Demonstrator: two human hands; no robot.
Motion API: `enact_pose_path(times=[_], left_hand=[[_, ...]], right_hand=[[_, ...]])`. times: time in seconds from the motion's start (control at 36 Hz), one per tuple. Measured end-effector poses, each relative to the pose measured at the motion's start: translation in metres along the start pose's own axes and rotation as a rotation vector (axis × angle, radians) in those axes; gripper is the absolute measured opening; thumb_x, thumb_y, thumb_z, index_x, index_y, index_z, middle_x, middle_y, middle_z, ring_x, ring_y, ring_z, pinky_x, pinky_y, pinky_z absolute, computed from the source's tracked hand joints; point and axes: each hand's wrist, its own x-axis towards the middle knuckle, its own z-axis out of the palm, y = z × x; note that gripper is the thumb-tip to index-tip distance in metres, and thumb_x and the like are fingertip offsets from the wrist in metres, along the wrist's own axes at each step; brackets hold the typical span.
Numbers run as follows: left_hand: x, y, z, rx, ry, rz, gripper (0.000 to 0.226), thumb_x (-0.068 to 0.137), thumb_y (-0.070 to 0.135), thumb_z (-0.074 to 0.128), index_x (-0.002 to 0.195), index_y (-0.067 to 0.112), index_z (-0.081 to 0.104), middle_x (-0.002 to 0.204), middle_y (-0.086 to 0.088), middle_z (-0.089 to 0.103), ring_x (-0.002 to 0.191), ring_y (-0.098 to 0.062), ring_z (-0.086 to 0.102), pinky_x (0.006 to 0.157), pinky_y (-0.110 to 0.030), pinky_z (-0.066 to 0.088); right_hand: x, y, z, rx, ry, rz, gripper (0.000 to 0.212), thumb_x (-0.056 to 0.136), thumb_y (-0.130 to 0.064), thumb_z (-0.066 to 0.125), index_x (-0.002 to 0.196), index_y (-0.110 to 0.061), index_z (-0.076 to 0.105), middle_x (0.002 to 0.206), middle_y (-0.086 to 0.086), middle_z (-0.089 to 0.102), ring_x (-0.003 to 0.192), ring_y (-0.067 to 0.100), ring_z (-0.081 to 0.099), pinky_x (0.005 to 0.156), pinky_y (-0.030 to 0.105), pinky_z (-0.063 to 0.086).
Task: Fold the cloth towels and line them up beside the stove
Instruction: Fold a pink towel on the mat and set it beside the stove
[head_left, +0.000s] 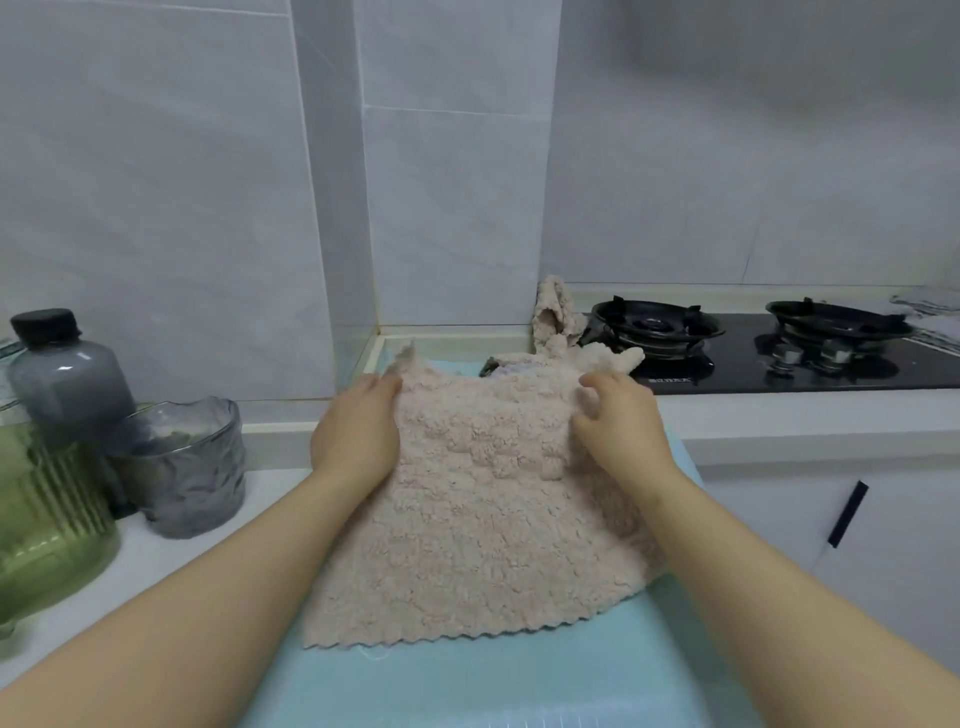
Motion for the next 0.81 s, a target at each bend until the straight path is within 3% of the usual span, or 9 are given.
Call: enact_pose_path(times=[0.08, 0.14, 0.22, 0.28, 0.33, 0.5, 0.64, 0.72, 0.81], left_hand=[[-0.005, 0.006, 0.004, 0.257, -0.208, -0.015, 0.056, 0.095, 0.014, 0.036, 0.146, 0.024, 0.017, 0.156, -0.010, 0.005, 0.133, -0.032, 0.030, 0.097, -0.040, 0.038], [-0.013, 0.011, 0.002, 0.323, -0.167, 0.051, 0.056, 0.096, 0.018, 0.035, 0.147, 0.026, 0.013, 0.156, -0.009, -0.004, 0.136, -0.031, 0.022, 0.102, -0.039, 0.033], [-0.029, 0.014, -0.006, 0.214, -0.113, 0.176, 0.043, 0.096, 0.021, 0.038, 0.139, 0.025, 0.034, 0.147, -0.007, 0.027, 0.127, -0.025, 0.034, 0.098, -0.035, 0.035], [-0.041, 0.014, -0.014, -0.018, -0.211, 0.192, 0.027, 0.096, 0.022, 0.042, 0.121, 0.026, 0.052, 0.119, 0.000, 0.048, 0.109, -0.018, 0.047, 0.085, -0.027, 0.040], [-0.055, 0.012, -0.022, -0.181, -0.323, 0.220, 0.013, 0.094, 0.023, 0.048, 0.100, 0.032, 0.056, 0.099, 0.006, 0.053, 0.091, -0.012, 0.051, 0.072, -0.017, 0.038], [-0.091, -0.005, -0.036, -0.362, -0.567, 0.276, 0.008, 0.090, 0.036, 0.056, 0.098, 0.039, 0.055, 0.107, 0.022, 0.056, 0.098, 0.006, 0.051, 0.078, 0.001, 0.035], [-0.110, -0.015, -0.044, -0.235, -0.678, 0.420, 0.084, 0.045, 0.095, 0.036, 0.116, 0.050, 0.044, 0.121, 0.038, 0.032, 0.119, 0.014, 0.029, 0.095, 0.003, 0.016], [-0.117, -0.019, -0.041, -0.160, -0.581, 0.476, 0.099, 0.045, 0.095, 0.029, 0.127, 0.044, 0.045, 0.125, 0.033, 0.028, 0.120, 0.015, 0.021, 0.097, 0.002, 0.009], [-0.122, -0.015, -0.040, -0.198, -0.442, 0.463, 0.094, 0.053, 0.091, 0.034, 0.121, 0.031, 0.058, 0.118, 0.027, 0.046, 0.112, 0.013, 0.036, 0.088, 0.009, 0.015]], right_hand=[[-0.004, 0.002, 0.000, -0.071, -0.154, 0.098, 0.049, 0.091, -0.023, 0.048, 0.139, -0.020, 0.038, 0.149, 0.004, 0.030, 0.132, 0.030, 0.029, 0.104, 0.041, 0.031], [-0.013, 0.005, -0.003, -0.068, -0.171, 0.099, 0.048, 0.091, -0.025, 0.048, 0.138, -0.022, 0.038, 0.148, 0.002, 0.029, 0.132, 0.028, 0.029, 0.104, 0.040, 0.029], [-0.033, 0.008, -0.010, -0.061, -0.158, 0.073, 0.029, 0.091, -0.025, 0.049, 0.120, -0.022, 0.052, 0.127, 0.004, 0.047, 0.119, 0.025, 0.039, 0.095, 0.035, 0.034], [-0.050, 0.009, -0.014, -0.020, -0.142, 0.031, 0.006, 0.088, -0.023, 0.051, 0.092, -0.023, 0.056, 0.101, 0.001, 0.057, 0.100, 0.022, 0.050, 0.083, 0.034, 0.041], [-0.068, 0.006, -0.018, 0.076, -0.213, -0.013, 0.015, 0.084, -0.022, 0.055, 0.070, -0.025, 0.050, 0.081, -0.002, 0.060, 0.083, 0.020, 0.057, 0.073, 0.034, 0.047], [-0.105, 0.000, -0.025, 0.029, -0.550, -0.186, 0.026, 0.075, -0.054, 0.066, 0.084, -0.037, 0.049, 0.101, -0.015, 0.049, 0.101, 0.009, 0.041, 0.092, 0.028, 0.034], [-0.114, -0.005, -0.027, -0.090, -0.572, -0.219, 0.055, 0.067, -0.067, 0.063, 0.112, -0.039, 0.049, 0.124, -0.016, 0.040, 0.118, 0.009, 0.032, 0.095, 0.026, 0.024], [-0.118, -0.008, -0.026, -0.123, -0.536, -0.227, 0.070, 0.058, -0.078, 0.053, 0.116, -0.039, 0.049, 0.127, -0.017, 0.041, 0.121, 0.010, 0.032, 0.092, 0.026, 0.023], [-0.124, -0.010, -0.024, -0.142, -0.404, -0.244, 0.054, 0.073, -0.068, 0.055, 0.116, -0.035, 0.054, 0.124, -0.018, 0.048, 0.118, 0.009, 0.037, 0.091, 0.025, 0.026]])
